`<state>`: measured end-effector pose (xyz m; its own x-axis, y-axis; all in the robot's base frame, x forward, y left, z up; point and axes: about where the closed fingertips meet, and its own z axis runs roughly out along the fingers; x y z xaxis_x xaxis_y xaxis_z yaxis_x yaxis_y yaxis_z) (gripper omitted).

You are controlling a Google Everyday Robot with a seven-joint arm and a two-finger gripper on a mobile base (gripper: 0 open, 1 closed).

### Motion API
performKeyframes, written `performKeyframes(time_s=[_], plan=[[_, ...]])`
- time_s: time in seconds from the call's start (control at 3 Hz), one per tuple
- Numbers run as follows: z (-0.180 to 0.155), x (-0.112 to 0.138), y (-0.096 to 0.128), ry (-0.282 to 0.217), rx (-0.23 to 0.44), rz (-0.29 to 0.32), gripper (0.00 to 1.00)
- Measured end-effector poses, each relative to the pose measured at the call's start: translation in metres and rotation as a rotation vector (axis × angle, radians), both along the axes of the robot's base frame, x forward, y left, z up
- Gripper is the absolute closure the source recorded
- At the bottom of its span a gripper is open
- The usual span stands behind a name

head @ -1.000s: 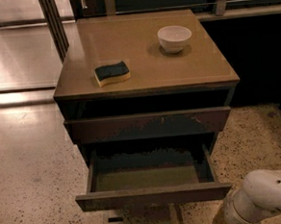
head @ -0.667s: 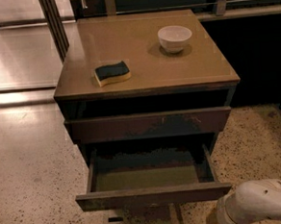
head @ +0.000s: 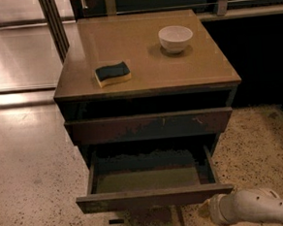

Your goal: Close middle drawer

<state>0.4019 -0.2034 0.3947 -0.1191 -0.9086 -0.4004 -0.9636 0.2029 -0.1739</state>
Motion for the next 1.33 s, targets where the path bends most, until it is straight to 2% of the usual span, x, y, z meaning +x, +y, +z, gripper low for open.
performKeyframes(time_s=[0.67,1.0,1.33], plan=[[-0.007,0.039,0.006,-0.168,0.118,-0.009,1.0],[-0.007,0.039,0.005,-0.169,0.118,-0.009,1.0],[-0.004,0.041,0.002,-0.233,0.094,-0.007,1.0]])
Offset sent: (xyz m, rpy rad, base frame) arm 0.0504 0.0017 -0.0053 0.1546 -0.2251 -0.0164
